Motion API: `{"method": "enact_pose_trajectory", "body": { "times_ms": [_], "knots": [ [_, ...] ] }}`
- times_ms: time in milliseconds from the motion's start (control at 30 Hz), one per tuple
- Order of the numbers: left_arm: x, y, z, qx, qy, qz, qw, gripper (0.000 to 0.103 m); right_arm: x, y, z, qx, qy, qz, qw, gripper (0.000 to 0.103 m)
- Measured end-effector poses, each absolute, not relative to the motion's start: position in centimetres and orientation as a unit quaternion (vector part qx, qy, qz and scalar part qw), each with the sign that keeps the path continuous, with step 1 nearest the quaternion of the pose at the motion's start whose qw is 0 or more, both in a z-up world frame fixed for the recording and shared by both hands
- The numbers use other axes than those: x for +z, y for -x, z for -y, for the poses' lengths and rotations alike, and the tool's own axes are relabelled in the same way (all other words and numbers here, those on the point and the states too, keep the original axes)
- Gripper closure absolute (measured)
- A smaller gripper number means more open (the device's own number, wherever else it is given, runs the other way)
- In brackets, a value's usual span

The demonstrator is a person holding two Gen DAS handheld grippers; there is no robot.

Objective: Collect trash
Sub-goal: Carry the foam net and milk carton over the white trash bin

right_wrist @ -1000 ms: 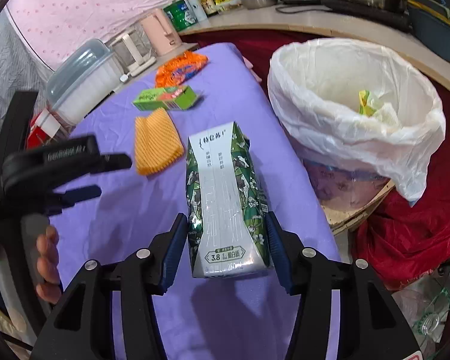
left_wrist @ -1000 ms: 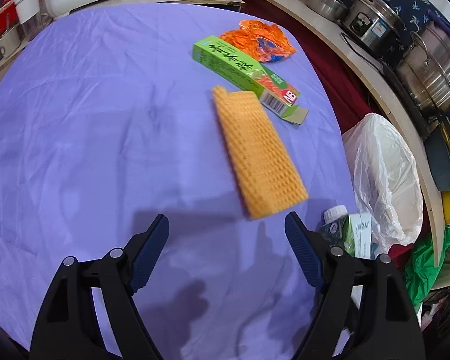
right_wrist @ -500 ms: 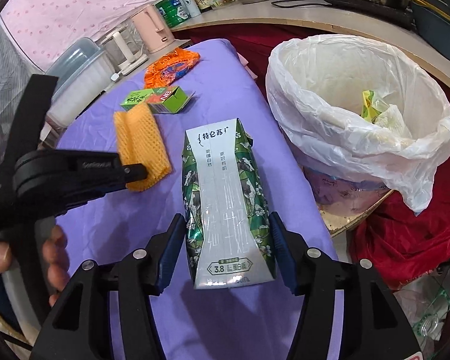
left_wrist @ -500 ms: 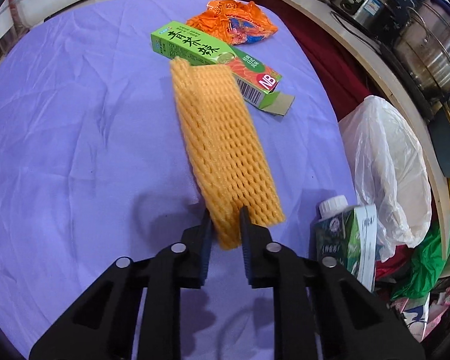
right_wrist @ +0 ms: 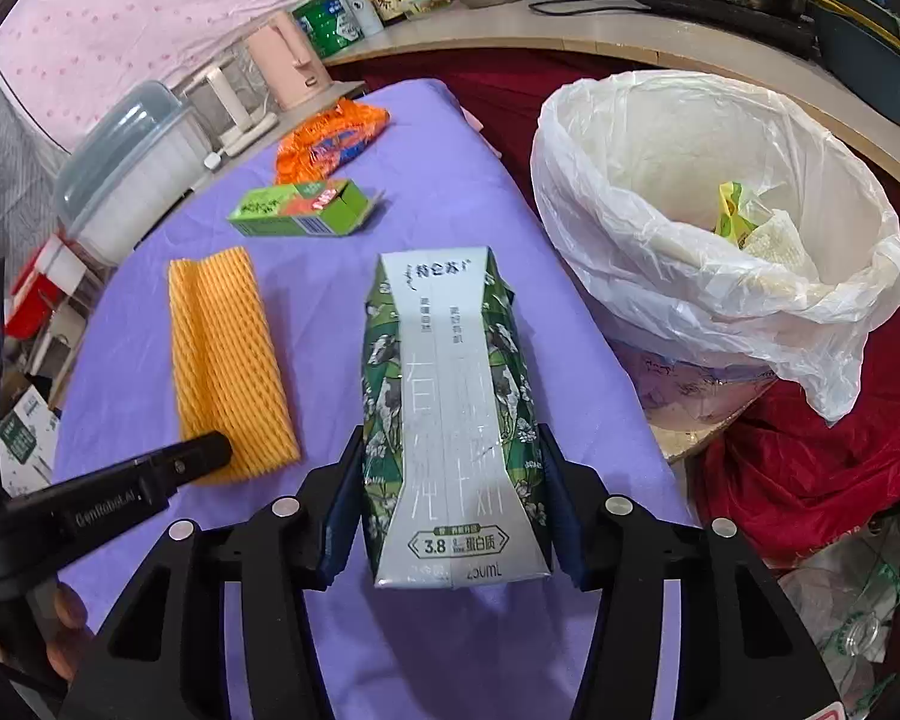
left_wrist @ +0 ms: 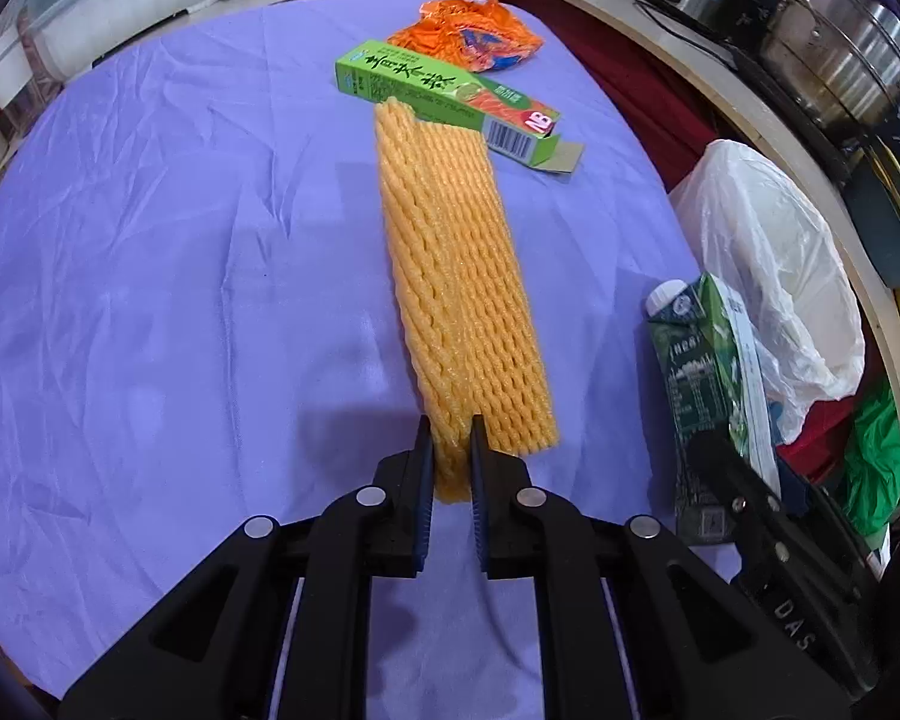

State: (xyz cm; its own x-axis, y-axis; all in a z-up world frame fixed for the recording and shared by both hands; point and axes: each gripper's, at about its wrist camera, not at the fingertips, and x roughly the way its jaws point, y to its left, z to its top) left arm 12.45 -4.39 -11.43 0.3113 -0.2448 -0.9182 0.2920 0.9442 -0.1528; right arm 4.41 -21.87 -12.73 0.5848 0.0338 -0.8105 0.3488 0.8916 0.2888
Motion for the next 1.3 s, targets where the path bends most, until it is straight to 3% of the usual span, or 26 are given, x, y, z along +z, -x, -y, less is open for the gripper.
{"method": "enact_pose_trajectory", "body": {
  "times_ms": [433, 833, 1300],
  "knots": [
    [-6.5, -9.8, 6.1, -0.207, -0.034, -0.517, 0.830, 0.093, -7.6, -2.4, 23.5, -0.095, -0.241, -0.375, 0.890, 0.052],
    [-2.3, -8.4, 12.7, -0.274, -0.064, -0.472, 0.835, 0.093, -3.5, 0.6, 30.3, -0.152, -0.268, -0.303, 0.902, 0.052],
    [-4.8, -10.0, 25.1, -0.347, -0.113, -0.492, 0.790, 0.092, -5.8, 0.7, 40.2, -0.225, -0.308, -0.297, 0.875, 0.052]
  ]
}}
